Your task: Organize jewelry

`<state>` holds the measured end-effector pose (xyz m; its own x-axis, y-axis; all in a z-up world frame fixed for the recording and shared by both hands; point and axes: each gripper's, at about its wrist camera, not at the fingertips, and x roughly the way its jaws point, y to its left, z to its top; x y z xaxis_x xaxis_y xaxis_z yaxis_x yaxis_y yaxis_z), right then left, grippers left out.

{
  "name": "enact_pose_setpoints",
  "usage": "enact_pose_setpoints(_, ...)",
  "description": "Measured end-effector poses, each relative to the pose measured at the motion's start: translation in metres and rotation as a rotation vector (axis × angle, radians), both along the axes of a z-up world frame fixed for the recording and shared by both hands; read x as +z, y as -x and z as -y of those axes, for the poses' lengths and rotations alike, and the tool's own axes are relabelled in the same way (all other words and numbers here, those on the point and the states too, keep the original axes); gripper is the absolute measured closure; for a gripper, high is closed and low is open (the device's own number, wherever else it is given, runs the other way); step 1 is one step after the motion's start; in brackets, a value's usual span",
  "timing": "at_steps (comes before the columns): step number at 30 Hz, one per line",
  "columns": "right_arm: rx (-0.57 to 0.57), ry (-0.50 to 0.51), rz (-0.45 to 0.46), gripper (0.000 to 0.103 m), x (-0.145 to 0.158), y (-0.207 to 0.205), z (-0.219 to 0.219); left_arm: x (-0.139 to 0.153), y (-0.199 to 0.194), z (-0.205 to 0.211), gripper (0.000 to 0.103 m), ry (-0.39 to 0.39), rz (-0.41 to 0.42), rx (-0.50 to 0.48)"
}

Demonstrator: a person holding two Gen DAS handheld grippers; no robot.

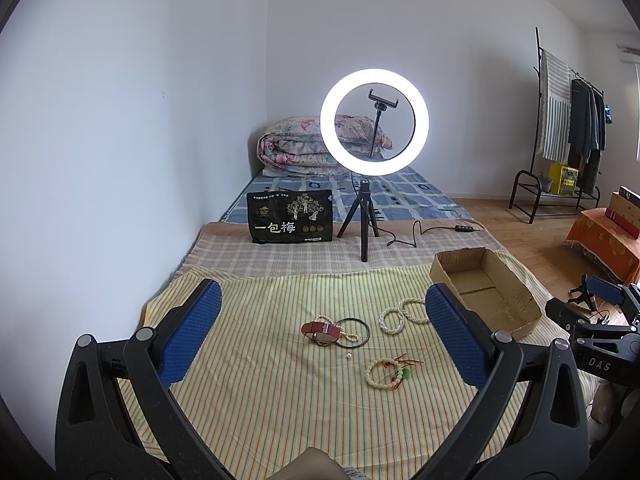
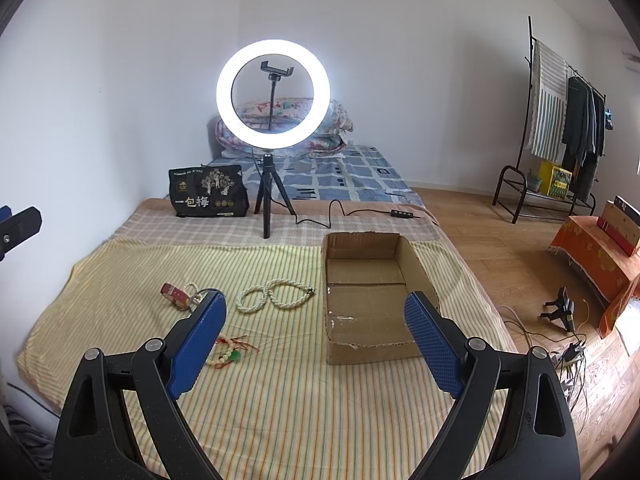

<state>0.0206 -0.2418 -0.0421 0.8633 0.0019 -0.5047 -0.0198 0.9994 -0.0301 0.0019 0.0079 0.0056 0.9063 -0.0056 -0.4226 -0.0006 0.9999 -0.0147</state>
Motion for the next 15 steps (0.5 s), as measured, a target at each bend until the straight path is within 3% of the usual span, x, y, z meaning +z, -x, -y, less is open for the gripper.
enact_pose_setpoints(15, 0.008, -0.01, -0.022, 0.012, -0.004, -0.011, -0.002, -0.008, -0.014, -0.005, 0.0, 0.009, -0.031, 0.028)
